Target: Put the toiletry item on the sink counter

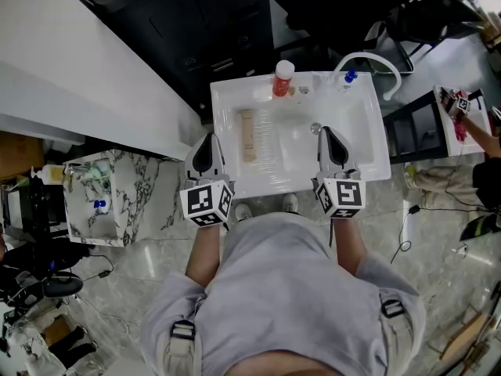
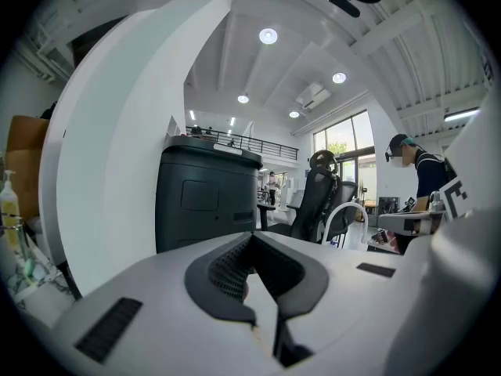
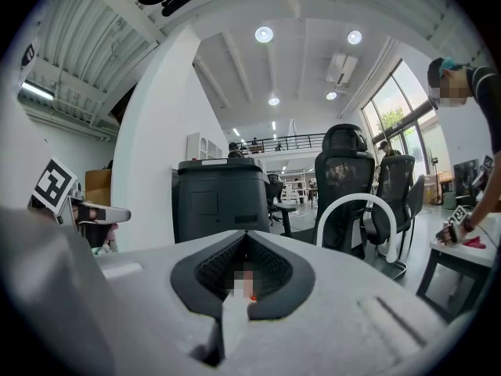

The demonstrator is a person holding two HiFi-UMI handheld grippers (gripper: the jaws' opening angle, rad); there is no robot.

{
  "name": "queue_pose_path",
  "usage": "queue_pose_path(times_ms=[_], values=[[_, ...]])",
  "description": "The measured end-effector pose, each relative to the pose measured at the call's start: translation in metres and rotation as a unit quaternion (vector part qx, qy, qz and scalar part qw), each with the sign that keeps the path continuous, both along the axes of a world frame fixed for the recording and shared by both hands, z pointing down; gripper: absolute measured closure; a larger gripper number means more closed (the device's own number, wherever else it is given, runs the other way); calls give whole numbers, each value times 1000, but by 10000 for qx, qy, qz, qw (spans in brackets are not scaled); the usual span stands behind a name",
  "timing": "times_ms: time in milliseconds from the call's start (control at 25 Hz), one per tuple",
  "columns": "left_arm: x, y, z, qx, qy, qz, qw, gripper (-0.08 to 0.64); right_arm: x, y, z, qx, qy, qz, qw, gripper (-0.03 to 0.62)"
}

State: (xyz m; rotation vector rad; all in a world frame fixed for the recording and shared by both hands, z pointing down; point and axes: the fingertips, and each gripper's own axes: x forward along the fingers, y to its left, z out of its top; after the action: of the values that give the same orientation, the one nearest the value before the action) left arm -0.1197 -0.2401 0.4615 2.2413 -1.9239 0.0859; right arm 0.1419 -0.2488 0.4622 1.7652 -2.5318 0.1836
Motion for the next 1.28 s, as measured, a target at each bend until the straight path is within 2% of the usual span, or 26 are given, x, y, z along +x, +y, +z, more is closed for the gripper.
queue_pose_path(times_ms=[680,1280], values=[[2,5,-20,246,-23,0,9997,554,2,5,-7,125,-20,-6,9999,588],[-1,11,-33,628,-43,-138,9979,554,3,8,-16,327,-122,9,9994,588]])
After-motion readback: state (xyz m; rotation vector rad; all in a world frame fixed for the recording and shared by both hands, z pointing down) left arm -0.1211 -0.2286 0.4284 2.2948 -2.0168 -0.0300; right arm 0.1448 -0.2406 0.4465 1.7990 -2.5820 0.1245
